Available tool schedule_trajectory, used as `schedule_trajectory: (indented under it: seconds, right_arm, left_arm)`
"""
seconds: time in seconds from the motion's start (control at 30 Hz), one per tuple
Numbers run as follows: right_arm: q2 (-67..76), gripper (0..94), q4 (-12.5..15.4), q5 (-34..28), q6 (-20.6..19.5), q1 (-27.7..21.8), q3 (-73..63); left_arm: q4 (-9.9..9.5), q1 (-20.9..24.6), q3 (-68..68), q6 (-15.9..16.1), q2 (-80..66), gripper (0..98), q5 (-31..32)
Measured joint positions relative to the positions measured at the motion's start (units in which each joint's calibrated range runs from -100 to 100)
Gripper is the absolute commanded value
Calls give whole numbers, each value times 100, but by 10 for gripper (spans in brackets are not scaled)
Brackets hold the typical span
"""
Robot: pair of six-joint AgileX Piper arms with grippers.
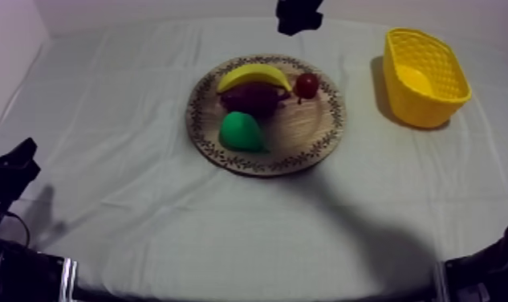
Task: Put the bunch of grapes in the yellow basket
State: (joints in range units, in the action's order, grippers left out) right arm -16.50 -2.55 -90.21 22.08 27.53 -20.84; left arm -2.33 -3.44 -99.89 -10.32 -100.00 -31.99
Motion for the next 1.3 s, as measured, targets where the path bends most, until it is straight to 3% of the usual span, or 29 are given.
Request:
schedule_trajectory:
  seconds: [0.57,1.3]
  right_arm:
    - [-917,839,-79,859,-142,53,506]
    - [-2633,814,-281,1516,-297,38,-56]
  left_arm:
    - [0,0,0,0,0,1,0]
    - [0,0,0,0,0,1,0]
